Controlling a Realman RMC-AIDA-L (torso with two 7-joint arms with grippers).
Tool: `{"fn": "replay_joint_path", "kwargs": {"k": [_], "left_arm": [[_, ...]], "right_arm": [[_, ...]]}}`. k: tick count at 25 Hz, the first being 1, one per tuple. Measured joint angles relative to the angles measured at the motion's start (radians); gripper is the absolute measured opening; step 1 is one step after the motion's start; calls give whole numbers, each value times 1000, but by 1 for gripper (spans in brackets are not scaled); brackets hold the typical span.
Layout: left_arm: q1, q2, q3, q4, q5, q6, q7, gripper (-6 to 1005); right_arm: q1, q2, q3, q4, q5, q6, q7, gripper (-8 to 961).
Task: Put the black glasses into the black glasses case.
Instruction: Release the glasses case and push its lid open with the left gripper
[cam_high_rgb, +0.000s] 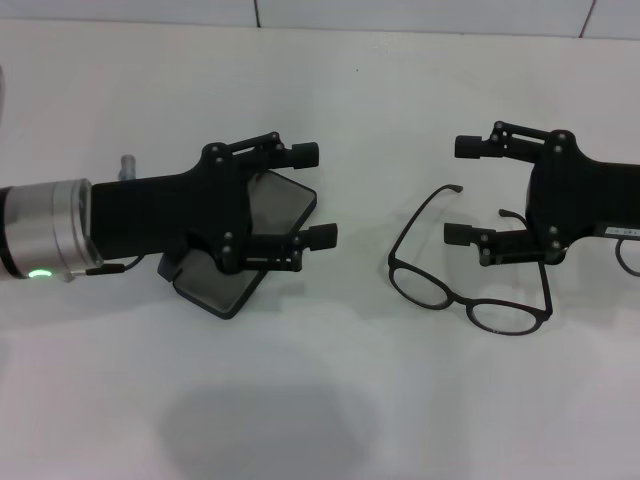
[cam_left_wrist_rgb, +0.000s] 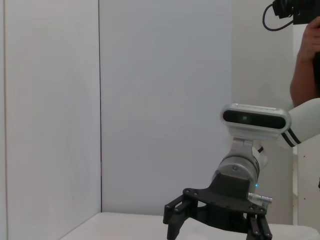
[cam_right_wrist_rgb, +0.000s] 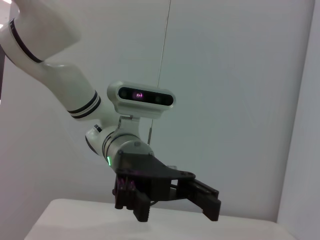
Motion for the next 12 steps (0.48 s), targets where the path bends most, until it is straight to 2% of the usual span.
{"fn": "replay_joint_path", "kwargs": {"k": [12], "left_arm": [[0, -14, 0, -16, -63, -5, -37, 856]], "right_arm": [[-12, 2, 0, -5, 0, 8, -16, 850]]}}
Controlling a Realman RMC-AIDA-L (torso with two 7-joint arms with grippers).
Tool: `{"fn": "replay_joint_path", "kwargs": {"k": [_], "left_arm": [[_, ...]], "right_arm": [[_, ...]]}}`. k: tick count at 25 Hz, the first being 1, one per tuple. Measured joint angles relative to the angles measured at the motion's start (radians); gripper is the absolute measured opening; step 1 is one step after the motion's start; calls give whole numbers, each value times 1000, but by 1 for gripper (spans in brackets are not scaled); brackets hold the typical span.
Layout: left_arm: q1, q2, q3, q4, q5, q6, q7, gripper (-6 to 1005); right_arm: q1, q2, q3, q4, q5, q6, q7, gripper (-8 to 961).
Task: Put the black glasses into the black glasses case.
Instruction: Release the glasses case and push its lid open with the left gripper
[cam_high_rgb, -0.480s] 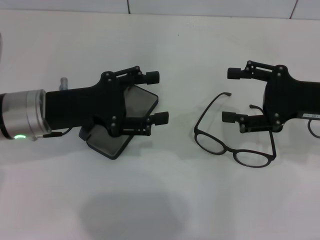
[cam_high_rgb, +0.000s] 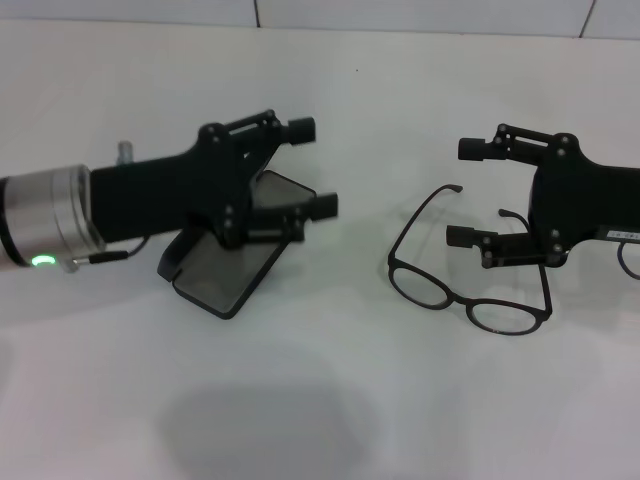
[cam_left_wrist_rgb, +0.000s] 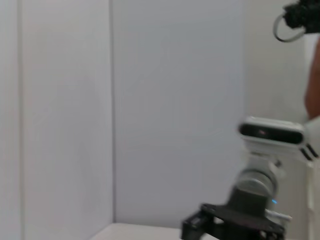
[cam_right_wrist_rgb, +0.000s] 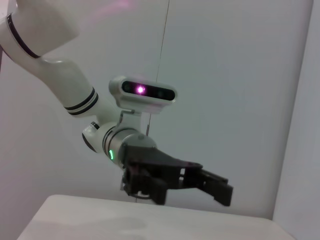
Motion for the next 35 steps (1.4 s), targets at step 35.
{"fn": "replay_joint_path", "kwargs": {"k": [35], "left_arm": [[-128, -80, 1, -319, 203, -386, -470, 737]], "right_arm": [[-12, 2, 0, -4, 0, 2, -25, 851]]}}
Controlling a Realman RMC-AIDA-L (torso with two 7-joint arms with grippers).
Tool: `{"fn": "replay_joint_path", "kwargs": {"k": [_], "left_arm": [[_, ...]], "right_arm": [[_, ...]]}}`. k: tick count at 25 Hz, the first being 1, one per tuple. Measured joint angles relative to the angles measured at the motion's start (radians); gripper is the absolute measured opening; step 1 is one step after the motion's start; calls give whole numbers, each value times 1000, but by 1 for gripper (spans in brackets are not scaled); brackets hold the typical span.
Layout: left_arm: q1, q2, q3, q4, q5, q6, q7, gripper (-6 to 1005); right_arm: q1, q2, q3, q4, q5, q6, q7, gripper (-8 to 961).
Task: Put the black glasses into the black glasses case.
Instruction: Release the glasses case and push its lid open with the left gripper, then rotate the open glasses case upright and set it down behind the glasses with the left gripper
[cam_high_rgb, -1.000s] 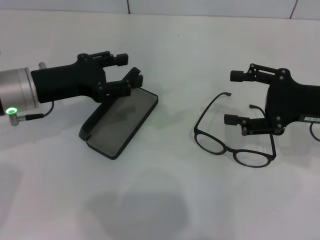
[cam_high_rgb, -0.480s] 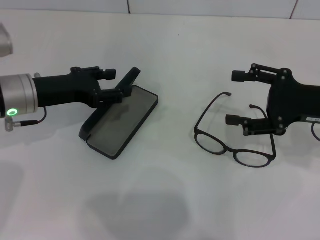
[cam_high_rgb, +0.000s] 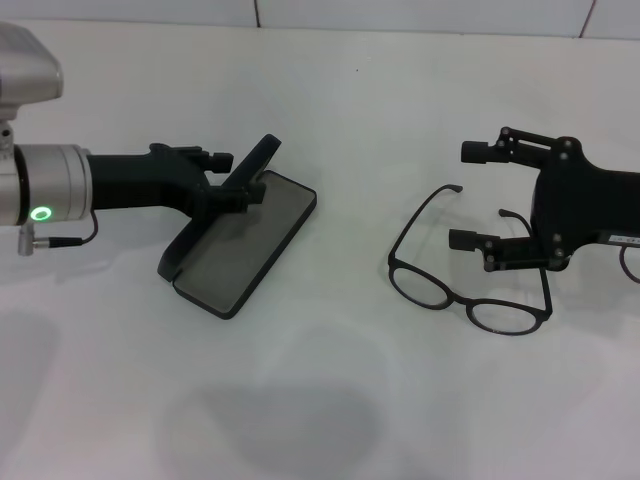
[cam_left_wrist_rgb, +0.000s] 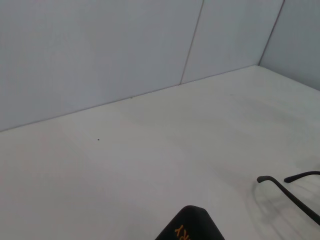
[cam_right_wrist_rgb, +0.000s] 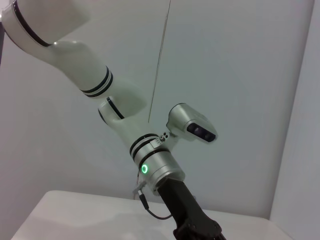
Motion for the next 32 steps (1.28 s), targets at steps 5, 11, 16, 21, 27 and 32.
{"fn": "replay_joint_path", "kwargs": {"k": [5, 11, 16, 21, 27, 32], "left_arm": [[-2, 0, 0, 0, 3, -3, -2, 667], [-8, 3, 0, -1, 33, -5, -26, 524], [-18, 7, 0, -2, 28, -4, -74, 394], [-36, 8, 0, -4, 22, -4, -75, 340], [-96, 13, 0, -1, 22, -16, -24, 266], [-178, 13, 0, 3, 28, -37, 98, 206]], "right_arm": [[0, 0, 0, 2, 0, -4, -8, 851], [-1, 0, 0, 1, 0, -7, -9, 851], [-2, 0, -1, 0, 0, -9, -10, 851], [-2, 1, -3, 0, 0, -10, -11, 851], [-2, 8, -11, 0, -20, -20, -17, 851], [-29, 20, -13, 1, -26, -37, -70, 852]]}}
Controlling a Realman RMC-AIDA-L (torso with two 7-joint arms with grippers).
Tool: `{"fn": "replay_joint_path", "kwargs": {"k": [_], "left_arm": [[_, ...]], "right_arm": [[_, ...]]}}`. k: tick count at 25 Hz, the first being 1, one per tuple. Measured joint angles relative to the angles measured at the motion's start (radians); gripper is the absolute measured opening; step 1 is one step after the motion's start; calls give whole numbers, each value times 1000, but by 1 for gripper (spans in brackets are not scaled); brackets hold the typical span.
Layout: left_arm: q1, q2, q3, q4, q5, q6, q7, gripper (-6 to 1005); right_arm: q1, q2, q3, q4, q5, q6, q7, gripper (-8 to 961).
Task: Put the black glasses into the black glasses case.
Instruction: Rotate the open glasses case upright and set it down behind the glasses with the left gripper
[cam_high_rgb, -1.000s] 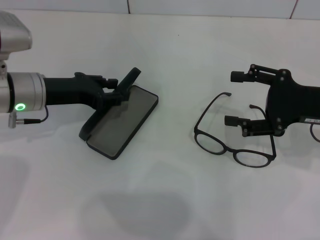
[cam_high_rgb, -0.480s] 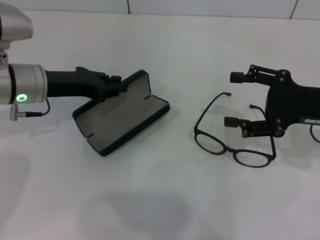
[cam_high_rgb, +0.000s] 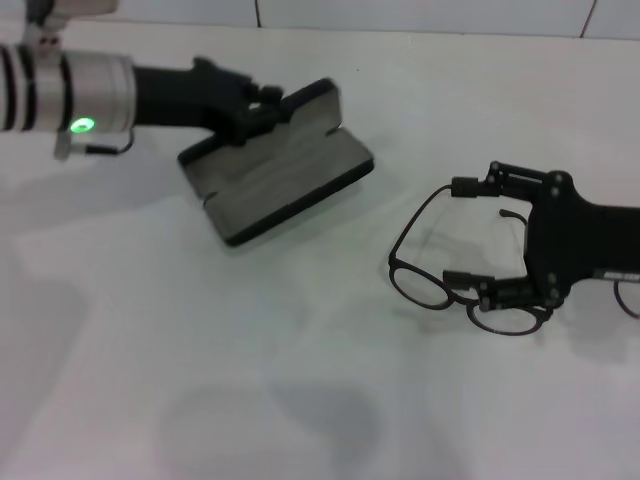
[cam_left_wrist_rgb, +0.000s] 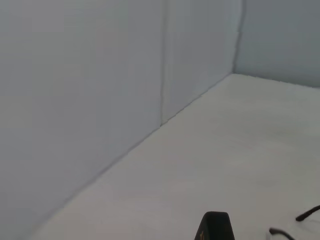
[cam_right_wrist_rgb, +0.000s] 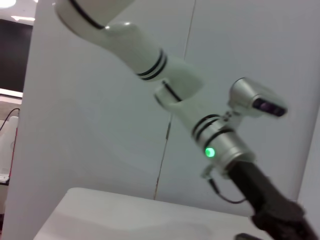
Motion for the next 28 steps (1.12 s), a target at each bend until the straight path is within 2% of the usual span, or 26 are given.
{"fn": "replay_joint_path", "kwargs": {"k": [5, 10, 16, 28], "left_arm": [[-86, -3, 1, 70, 56, -74, 153, 214], [-153, -4, 2, 154, 154, -178, 232, 223], [-180, -5, 2, 209, 240, -214, 251, 233], [-199, -7, 0, 230, 243, -176, 204, 254]], "right_arm": [[-28, 16, 0, 7, -1, -3, -50, 852], [-54, 25, 5, 9, -1, -3, -69, 852], [-69, 31, 10, 8, -1, 2, -71, 852], [-77, 21, 11, 4, 5, 5, -72, 850]]}}
